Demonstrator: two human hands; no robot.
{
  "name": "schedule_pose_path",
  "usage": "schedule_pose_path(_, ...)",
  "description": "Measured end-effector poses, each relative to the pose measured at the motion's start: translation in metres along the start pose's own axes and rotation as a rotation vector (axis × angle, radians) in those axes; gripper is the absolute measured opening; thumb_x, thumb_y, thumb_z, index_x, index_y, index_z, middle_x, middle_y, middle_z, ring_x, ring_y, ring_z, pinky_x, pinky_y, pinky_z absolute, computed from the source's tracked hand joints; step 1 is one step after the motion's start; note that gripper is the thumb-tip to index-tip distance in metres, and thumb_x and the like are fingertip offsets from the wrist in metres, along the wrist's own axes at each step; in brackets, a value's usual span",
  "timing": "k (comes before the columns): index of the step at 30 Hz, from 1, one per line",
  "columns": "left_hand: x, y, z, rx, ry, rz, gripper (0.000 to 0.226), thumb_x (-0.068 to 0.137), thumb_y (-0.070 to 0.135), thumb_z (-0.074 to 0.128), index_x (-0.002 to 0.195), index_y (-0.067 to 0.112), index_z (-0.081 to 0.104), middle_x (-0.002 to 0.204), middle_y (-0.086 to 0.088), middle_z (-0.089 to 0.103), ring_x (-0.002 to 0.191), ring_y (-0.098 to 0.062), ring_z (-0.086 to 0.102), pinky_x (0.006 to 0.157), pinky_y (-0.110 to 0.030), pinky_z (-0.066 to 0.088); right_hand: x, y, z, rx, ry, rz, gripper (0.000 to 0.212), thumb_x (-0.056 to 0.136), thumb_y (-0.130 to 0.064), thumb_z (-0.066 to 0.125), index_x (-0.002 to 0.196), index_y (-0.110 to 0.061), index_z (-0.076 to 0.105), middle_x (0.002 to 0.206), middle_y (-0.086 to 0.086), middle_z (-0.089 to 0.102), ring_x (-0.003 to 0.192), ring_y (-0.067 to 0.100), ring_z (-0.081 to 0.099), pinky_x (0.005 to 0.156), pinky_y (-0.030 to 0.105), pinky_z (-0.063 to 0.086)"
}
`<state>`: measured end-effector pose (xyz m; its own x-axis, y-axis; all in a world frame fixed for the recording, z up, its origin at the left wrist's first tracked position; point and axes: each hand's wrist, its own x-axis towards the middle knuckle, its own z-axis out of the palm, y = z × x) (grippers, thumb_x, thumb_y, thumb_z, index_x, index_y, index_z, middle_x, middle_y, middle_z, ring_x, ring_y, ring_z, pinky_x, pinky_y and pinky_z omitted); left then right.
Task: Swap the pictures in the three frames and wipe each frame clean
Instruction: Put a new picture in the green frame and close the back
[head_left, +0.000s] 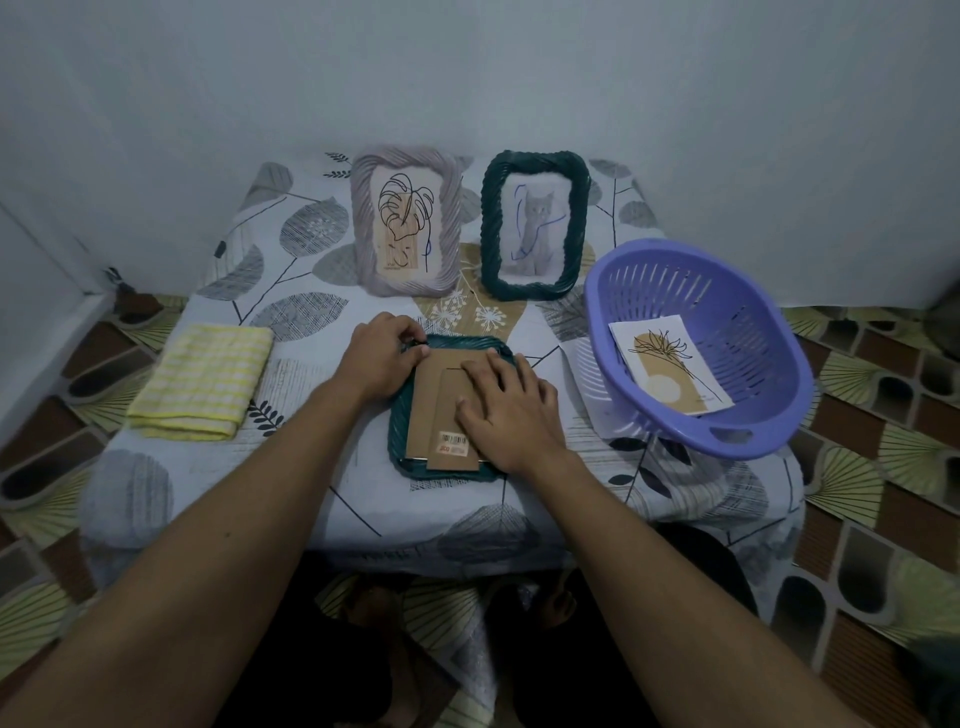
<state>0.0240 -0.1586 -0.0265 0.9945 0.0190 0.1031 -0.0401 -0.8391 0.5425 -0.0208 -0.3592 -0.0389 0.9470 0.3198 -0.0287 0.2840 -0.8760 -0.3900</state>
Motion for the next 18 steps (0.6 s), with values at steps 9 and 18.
schedule_pose_path(9, -0.002, -0.001, 0.001, -0.017, 0.018, 0.045, 0.006, 0.093, 0.021, 0.066, 0.097, 0.017, 0.069, 0.099, -0.001, 0.05, 0.093, -0.023, 0.053, 0.093, -0.038, 0.038, 0.0, 0.0, 0.001, 0.002, -0.001, 0.002, 0.054, 0.1, -0.05, 0.035, 0.152, -0.038, 0.028, 0.166, -0.003, 0.015, 0.153, 0.024, 0.003, 0.118, 0.046, 0.008)
schedule_pose_path(18, -0.013, -0.004, 0.0, -0.146, 0.047, -0.035, 0.018, 0.098, 0.017, 0.059, 0.108, 0.018, 0.074, 0.11, -0.007, 0.064, 0.099, -0.018, 0.056, 0.083, -0.024, 0.035, 0.0, 0.0, 0.0, -0.006, -0.006, 0.0, 0.054, 0.1, -0.051, 0.034, 0.153, -0.038, 0.027, 0.166, -0.002, 0.015, 0.153, 0.025, 0.003, 0.118, 0.047, 0.008)
